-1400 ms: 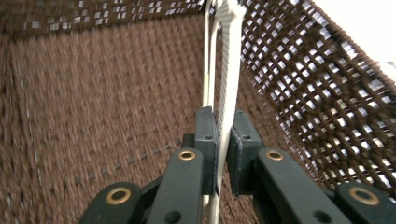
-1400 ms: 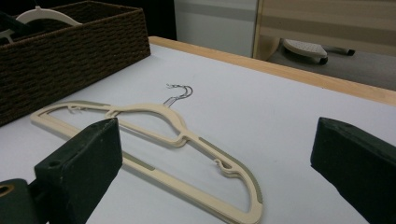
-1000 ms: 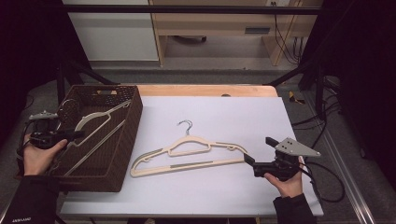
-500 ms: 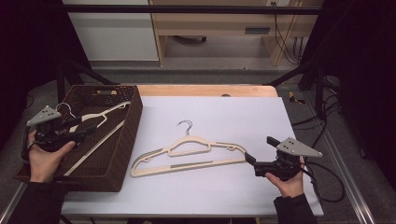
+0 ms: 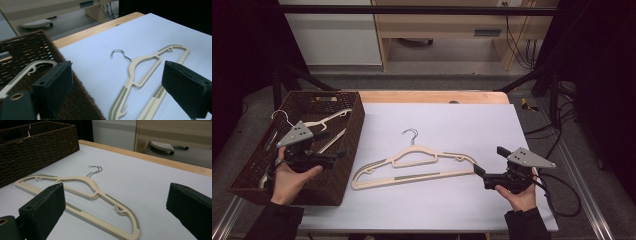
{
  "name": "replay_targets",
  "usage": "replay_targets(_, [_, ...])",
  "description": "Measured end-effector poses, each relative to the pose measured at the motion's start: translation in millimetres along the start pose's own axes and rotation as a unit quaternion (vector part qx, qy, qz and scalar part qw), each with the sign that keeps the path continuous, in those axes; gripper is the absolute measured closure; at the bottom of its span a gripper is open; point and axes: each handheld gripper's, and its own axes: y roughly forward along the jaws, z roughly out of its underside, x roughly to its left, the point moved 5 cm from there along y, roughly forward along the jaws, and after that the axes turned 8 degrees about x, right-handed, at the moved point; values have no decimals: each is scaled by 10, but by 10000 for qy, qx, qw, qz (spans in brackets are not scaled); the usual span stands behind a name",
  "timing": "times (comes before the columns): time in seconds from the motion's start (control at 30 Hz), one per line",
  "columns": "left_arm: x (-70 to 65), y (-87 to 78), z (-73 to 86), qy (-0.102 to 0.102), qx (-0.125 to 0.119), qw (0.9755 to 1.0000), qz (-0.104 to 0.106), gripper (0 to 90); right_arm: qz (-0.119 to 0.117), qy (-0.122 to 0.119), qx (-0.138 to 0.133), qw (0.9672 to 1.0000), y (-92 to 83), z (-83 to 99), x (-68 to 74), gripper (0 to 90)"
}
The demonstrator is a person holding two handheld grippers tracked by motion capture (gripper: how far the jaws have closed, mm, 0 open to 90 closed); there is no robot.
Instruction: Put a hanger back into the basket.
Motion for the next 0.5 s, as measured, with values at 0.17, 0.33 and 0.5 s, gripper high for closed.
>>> replay_targets(0.17, [-112,155,-33,38,73,9999,138,84,-19,-23,23,10000,11,8,4,27])
replay_targets(0.33, [-263,293,-119,221,201,9994,169,81,-22,-23,18,10000,13,5,2,26])
replay_targets(0.5, [-505,510,-177,314,189,9988,314,96,-26,-6,4,10000,1,4,2,27])
